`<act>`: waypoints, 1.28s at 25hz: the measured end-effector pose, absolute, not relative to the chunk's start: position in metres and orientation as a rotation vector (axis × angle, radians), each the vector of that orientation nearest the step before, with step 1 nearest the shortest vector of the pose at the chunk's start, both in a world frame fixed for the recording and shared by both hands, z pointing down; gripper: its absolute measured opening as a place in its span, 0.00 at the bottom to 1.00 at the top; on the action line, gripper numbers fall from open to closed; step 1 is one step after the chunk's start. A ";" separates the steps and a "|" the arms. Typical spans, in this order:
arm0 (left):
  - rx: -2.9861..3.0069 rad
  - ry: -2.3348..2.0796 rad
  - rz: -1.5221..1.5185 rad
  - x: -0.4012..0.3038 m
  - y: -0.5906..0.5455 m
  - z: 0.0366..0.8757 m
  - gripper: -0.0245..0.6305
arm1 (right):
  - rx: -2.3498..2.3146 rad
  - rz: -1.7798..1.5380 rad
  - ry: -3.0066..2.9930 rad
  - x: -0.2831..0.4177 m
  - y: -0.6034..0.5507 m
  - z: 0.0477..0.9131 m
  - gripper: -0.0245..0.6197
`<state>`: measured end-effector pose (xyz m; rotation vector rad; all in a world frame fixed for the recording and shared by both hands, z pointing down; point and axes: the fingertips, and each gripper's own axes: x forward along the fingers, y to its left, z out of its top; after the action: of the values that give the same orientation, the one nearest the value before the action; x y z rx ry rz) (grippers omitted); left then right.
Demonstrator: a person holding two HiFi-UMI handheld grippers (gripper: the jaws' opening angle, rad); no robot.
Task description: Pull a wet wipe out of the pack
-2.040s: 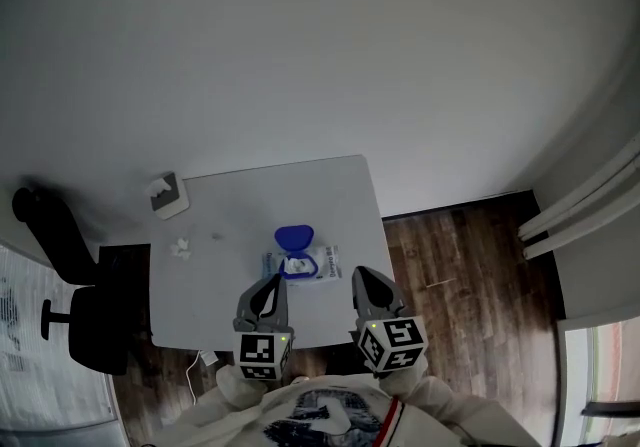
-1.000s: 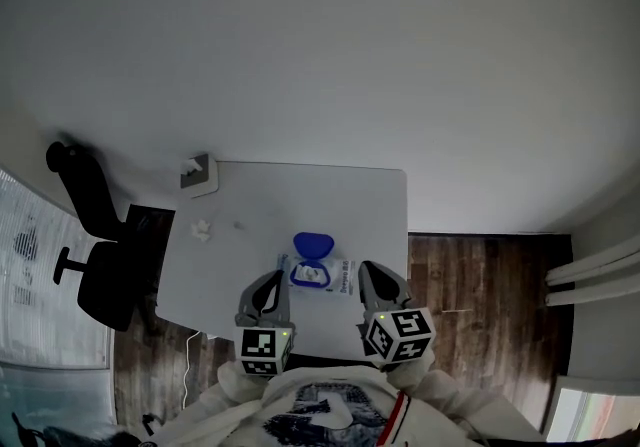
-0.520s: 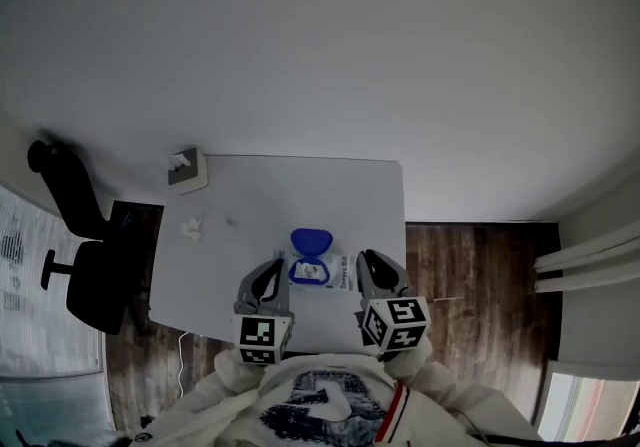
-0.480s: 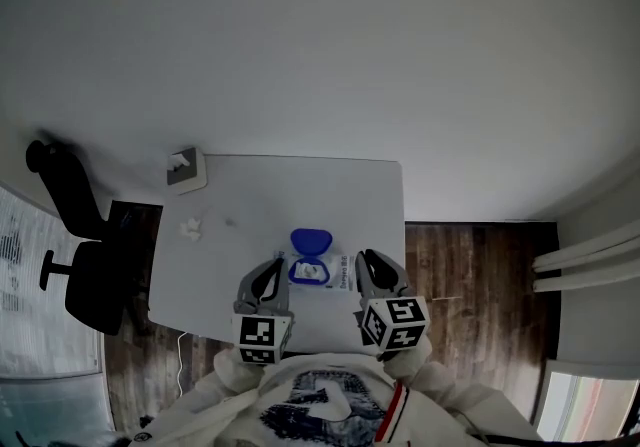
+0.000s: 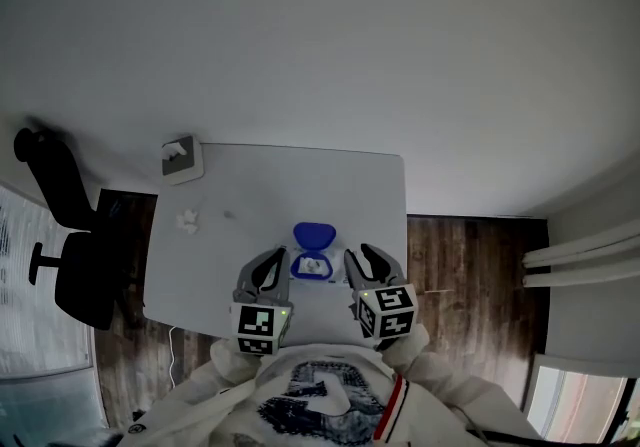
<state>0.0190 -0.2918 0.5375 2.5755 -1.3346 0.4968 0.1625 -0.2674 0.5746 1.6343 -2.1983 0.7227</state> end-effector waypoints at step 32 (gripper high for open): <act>2.464 -1.415 0.527 -0.026 -0.273 0.547 0.04 | 0.996 0.631 -2.078 0.082 -0.260 0.717 0.36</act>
<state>-0.0255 -0.2731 0.5471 2.4640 -1.4154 0.5266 0.0817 -0.2600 0.7171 0.9961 -2.0784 0.6306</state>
